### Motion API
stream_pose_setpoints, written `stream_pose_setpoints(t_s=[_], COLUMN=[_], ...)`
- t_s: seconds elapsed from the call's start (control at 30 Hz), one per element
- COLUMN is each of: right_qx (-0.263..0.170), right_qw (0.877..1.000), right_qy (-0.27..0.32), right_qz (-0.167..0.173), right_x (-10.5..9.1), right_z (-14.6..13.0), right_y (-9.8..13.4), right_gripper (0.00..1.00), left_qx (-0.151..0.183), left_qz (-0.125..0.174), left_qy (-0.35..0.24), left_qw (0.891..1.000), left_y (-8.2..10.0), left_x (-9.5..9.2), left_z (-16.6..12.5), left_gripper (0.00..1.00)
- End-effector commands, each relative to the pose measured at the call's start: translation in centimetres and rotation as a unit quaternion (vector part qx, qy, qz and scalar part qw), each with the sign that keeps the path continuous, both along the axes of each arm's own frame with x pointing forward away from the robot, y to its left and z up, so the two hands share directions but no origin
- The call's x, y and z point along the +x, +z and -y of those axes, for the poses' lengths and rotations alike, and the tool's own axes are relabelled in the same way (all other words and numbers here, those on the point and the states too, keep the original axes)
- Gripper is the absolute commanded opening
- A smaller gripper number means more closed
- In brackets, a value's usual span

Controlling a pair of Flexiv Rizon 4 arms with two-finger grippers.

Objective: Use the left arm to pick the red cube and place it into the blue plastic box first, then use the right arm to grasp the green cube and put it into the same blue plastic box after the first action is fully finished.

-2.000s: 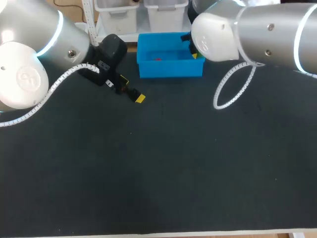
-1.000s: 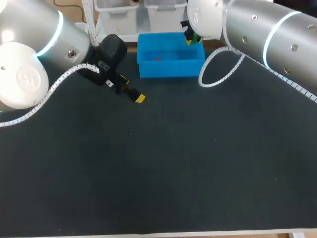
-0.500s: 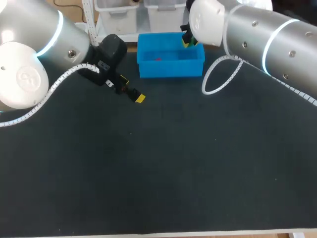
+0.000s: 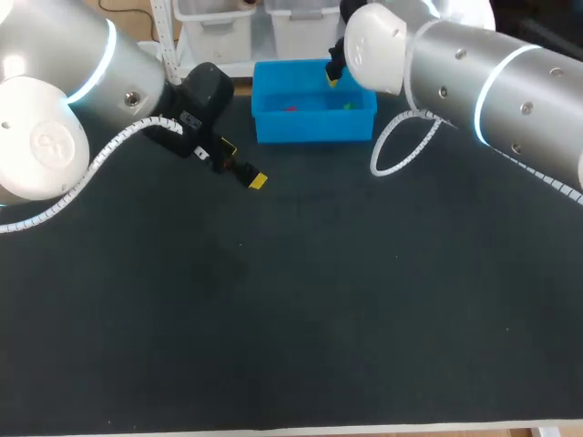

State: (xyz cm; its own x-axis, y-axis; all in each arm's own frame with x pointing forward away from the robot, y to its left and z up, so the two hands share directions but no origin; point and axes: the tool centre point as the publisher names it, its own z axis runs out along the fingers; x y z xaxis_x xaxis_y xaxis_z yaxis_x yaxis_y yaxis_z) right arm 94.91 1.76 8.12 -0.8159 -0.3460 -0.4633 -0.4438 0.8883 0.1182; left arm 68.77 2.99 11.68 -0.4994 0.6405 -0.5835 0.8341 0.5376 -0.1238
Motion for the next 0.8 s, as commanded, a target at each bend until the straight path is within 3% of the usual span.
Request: stream_pose_setpoints(t_s=[0.03,0.8], right_qx=[-0.037,-0.035], right_qw=[0.996,0.998], right_qy=[0.01,0.017], right_qz=[-0.079,-0.046], right_x=[1.1,-0.5], right_z=[-0.1,0.6], right_y=[0.4,3.5], right_gripper=[1.0,1.0], left_qx=[-0.003,-0.003], left_qz=[0.001,0.001], left_qy=[-0.002,-0.002], left_qw=[1.0,1.0], left_y=[-0.1,-0.1], left_x=[0.1,0.1], left_z=[-0.1,-0.1], left_gripper=[1.0,1.0])
